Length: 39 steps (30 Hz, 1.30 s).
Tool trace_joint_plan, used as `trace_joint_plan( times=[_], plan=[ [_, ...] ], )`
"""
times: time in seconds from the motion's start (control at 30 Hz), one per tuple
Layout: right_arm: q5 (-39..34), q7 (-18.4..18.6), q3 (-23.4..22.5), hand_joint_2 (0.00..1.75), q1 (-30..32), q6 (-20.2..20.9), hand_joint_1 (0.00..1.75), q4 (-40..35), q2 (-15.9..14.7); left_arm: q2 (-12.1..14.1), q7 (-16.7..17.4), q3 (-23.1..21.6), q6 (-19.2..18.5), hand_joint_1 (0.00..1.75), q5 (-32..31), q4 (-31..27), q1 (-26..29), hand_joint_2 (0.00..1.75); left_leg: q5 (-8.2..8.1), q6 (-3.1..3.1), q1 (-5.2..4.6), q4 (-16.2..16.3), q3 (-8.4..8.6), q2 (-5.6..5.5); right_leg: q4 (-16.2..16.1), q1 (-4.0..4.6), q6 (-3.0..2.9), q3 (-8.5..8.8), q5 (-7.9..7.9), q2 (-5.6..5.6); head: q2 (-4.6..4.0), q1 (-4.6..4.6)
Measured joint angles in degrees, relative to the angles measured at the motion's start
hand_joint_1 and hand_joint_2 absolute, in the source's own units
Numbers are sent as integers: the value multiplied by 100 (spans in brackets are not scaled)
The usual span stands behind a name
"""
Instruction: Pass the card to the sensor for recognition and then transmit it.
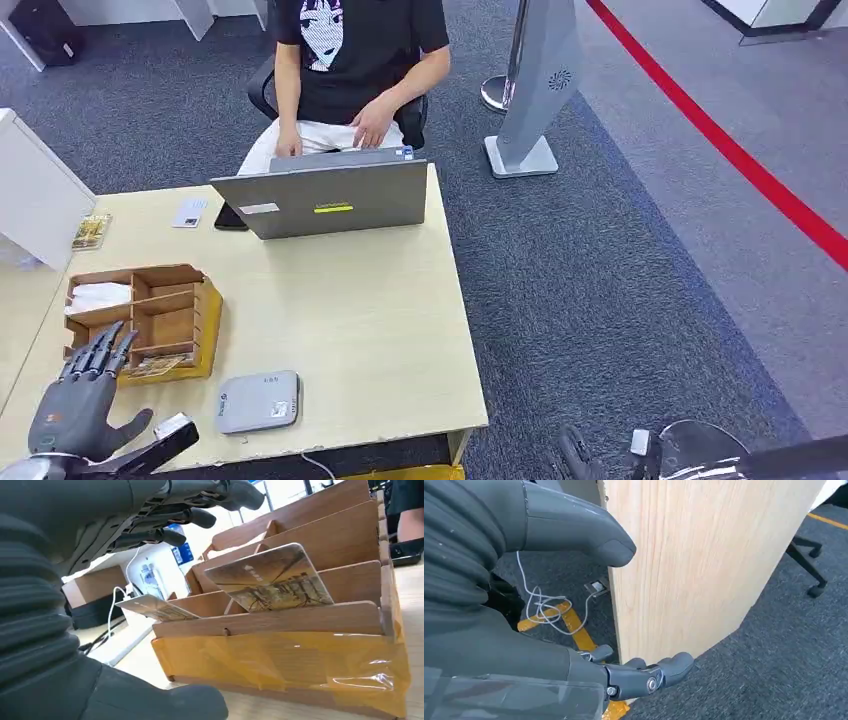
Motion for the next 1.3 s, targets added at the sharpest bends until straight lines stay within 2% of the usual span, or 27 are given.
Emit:
trace_joint_plan(
  times=[0.23, 0.6, 0.8, 1.3],
  plan=[
    [2, 0, 28, 175, -2, -22, 0, 0, 0, -238, -232, -39, -41, 0, -210, 17, -200, 175, 2, 2, 0, 0, 0, 0, -1, 0, 1, 0, 1, -1, 0, 0],
    [0, -11, 59, 175, -1, -42, 0, 0, 0, -439, -238, -162, -118, 0, -304, 17, -414, 175, 2, 2, -1, 0, 0, 0, -1, 0, 0, -1, 2, 0, -2, 0],
    [-9, -44, 59, 175, 1, -42, 0, 0, 0, -428, -214, -179, -118, 0, -302, 17, -407, 175, 2, 2, 0, 0, -1, 0, 0, 0, 0, 0, 2, 0, 0, 0],
    [-9, -52, 59, 175, 31, -52, 0, -9, 0, -179, -107, 70, -81, 0, -221, 17, -193, 175, 2, 2, 0, 0, -1, -1, 0, 0, 0, 0, 1, -1, 0, 0]
  ],
)
